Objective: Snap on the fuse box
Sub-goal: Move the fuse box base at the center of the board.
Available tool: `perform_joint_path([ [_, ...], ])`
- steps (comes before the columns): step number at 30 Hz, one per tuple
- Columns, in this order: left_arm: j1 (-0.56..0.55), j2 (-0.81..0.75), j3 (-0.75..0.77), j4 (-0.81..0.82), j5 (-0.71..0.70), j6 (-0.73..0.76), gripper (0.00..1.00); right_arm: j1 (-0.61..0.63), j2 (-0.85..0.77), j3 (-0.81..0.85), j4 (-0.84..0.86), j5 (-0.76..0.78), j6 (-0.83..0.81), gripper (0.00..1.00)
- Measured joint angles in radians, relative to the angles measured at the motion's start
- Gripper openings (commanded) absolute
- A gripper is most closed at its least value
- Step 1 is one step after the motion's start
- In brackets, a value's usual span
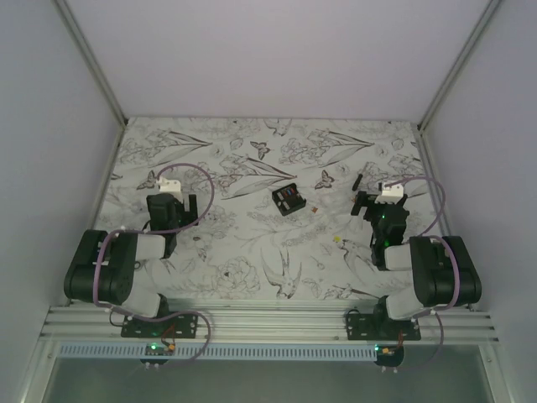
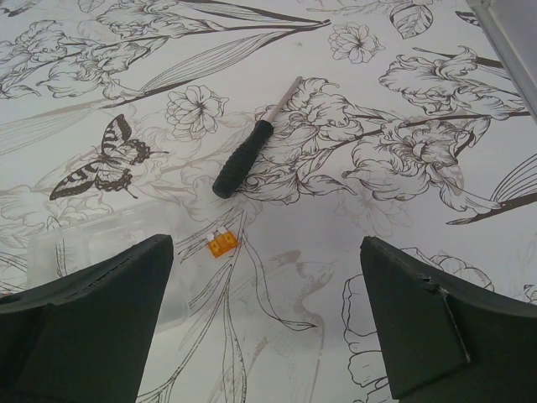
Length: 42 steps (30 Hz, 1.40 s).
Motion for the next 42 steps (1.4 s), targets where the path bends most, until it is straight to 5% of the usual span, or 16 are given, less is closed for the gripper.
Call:
perform_joint_path([
  [18,0.0,-0.002,0.003,-0.01,0.003,0.001,1.0,0.0,-0.001,0.006,-0.022,-0.011,-0.001,1.0],
  [30,-0.003,-0.196,0.26,-0.444,-0.042,-0.15,1.0,0.065,-0.076,0.381,-0.549,-0.14,-0.021,1.0],
  [42,-0.051,-0.158,0.358,-0.634,0.306,-0.402,1.0,0.253,0.258,0.75,-0.873,-0.369,0.153,0.79],
])
